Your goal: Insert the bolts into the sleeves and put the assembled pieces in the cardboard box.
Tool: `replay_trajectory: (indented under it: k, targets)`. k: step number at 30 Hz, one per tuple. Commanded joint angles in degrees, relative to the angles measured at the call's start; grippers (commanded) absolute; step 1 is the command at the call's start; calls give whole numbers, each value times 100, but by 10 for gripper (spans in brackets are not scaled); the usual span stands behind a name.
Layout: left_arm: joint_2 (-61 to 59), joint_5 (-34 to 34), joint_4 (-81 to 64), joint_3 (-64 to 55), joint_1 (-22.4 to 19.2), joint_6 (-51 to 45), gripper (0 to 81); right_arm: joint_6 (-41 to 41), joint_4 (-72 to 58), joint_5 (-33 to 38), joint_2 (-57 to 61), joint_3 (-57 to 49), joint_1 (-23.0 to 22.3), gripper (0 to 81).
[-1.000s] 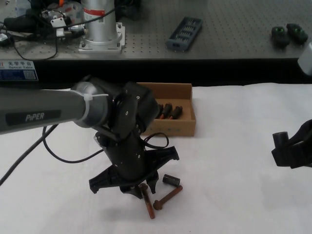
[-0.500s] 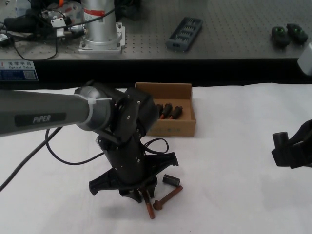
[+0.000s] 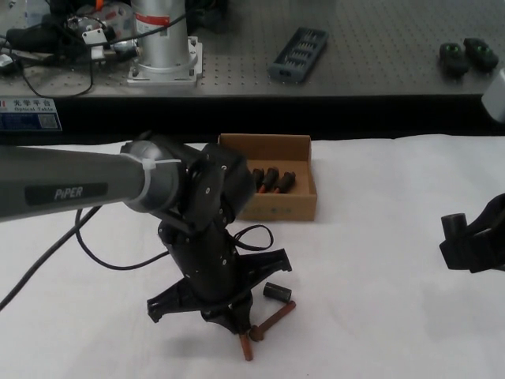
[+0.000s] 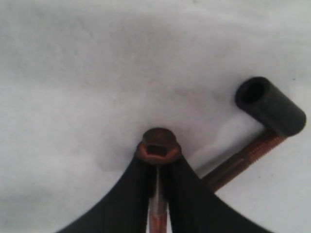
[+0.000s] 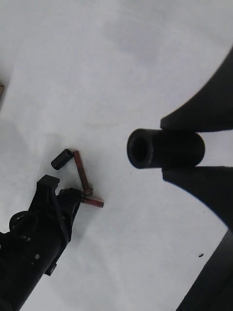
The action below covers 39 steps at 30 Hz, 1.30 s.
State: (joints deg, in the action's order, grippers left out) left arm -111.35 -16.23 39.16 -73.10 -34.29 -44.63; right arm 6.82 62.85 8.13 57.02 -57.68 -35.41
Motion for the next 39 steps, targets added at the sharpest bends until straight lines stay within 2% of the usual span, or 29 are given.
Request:
replay_trajectory:
  k: [1,7,20,30,33,37,39]
  targets:
    - [147,27,132,-7,-9,350,6,-41,-53,12,-45,-13,-10,25]
    - [682,189,178,-7,143,1275,6,-41,-193,248,-45,-13,-10,25]
    - [2382,-281,-33,-7,930,2800,6,-41,-1876,2040,874,-8,-10,25]
    - [3144,-1900,-1186,-7,947,3189,6,2,-3511,3634,1735,-8,-31,25]
    - [3160,-2275,-1533,-7,947,3176,6,1,-3744,3911,1838,-8,-159,25]
    - [3160,-2315,-1650,-7,947,3176,6,1,-3763,4012,1838,-8,-405,25]
    - [3160,-2564,-1757,-7,947,3176,6,1,-3763,4037,1838,-8,-504,25]
